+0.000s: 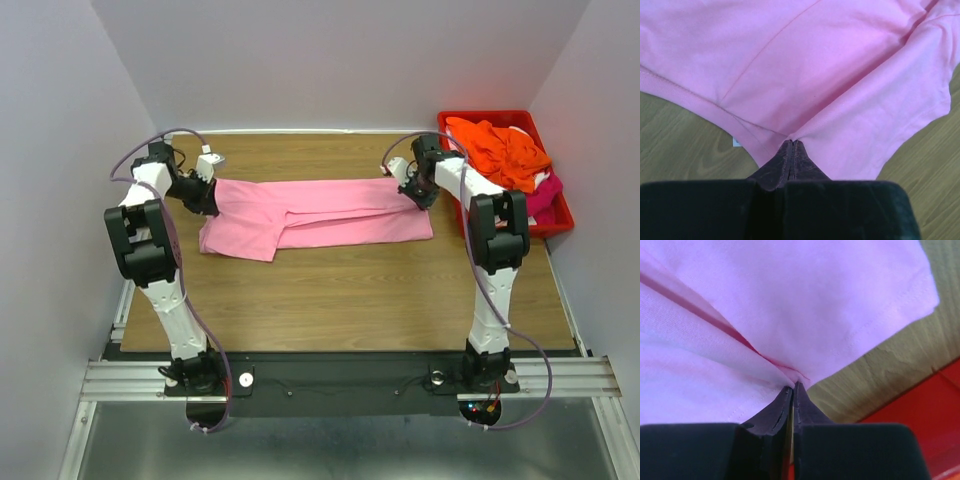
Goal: Fold and stack the t-shirts
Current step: Fold the tshirt
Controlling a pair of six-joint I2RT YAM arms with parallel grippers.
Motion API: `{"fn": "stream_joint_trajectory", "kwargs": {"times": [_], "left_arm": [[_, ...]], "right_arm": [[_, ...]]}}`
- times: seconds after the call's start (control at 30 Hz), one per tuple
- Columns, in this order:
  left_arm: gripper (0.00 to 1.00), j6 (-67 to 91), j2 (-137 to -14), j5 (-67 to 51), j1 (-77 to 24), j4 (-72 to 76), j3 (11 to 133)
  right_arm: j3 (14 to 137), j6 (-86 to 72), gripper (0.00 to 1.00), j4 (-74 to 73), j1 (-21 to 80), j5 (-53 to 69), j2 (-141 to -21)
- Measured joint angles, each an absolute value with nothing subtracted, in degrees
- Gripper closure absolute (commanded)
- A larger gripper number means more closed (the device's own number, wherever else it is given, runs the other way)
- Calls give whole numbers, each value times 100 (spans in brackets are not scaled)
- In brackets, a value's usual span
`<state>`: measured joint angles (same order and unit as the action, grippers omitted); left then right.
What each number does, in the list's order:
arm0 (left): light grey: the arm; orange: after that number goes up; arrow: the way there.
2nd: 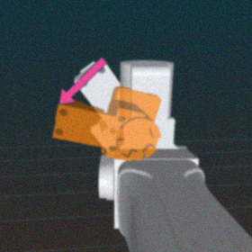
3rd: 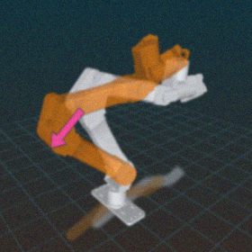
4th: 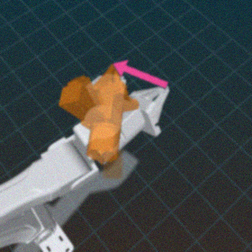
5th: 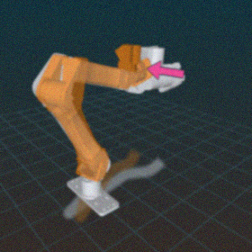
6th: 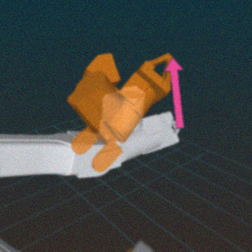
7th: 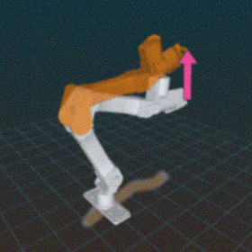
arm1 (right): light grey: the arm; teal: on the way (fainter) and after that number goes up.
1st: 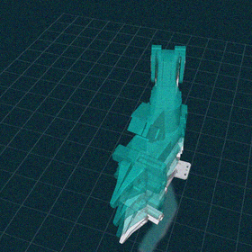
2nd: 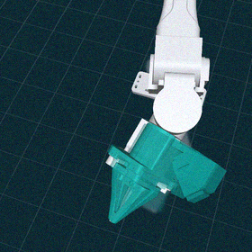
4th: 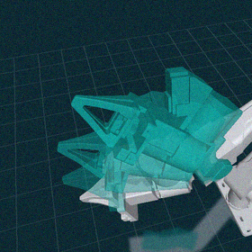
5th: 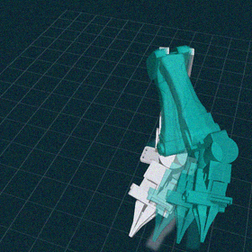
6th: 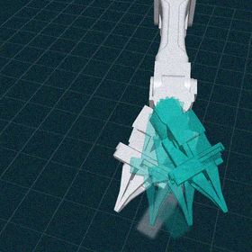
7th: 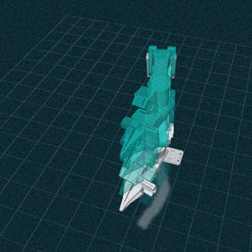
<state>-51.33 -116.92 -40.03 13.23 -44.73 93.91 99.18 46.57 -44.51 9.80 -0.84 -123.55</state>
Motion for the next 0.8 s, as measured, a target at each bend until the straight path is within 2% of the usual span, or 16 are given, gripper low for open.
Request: {"fn": "stream_joint_trajectory", "kwargs": {"times": [0.03, 0.07, 0.1, 0.13, 0.17, 0.2, 0.33, 0.37, 0.47, 0.67, 0.8], "left_arm": [[78, -5094, -11736, -4003, 1323, -4425, 9391], [67, -5037, -11771, -3992, 1323, -4390, 9391], [63, -4965, -11804, -3977, 1323, -4340, 9391], [52, -4888, -11819, -3962, 1326, -4305, 9391], [46, -4853, -11824, -3951, 1326, -4287, 9391], [46, -4805, -11824, -3942, 1330, -4270, 9391], [46, -4609, -11773, -3935, 1400, -4219, 9371], [46, -4556, -11719, -3931, 1439, -4193, 9334], [48, -4434, -11244, -3916, 1640, -4069, 8912], [49, -4342, -10261, -3830, 2047, -3970, 7913], [48, -4292, -10134, -3736, 2200, -3907, 7437]], "right_arm": [[9918, 4648, 73, -4456, 980, -99, -12394], [9918, 4624, 53, -4456, 980, -119, -12420], [9918, 4633, 45, -4456, 980, -134, -12438], [9929, 4602, 40, -4462, 980, -174, -12453], [9955, 4567, 33, -4458, 980, -202, -12453], [10007, 4499, 31, -4464, 980, -242, -12453], [10147, 4274, 34, -4456, 972, -250, -12390], [10147, 4215, 39, -4475, 972, -233, -12324], [10127, 4010, 47, -4536, 972, -113, -12003], [9572, 3557, 46, -4661, 972, 272, -11207], [9109, 3221, 44, -4705, 972, 432, -11163]]}}
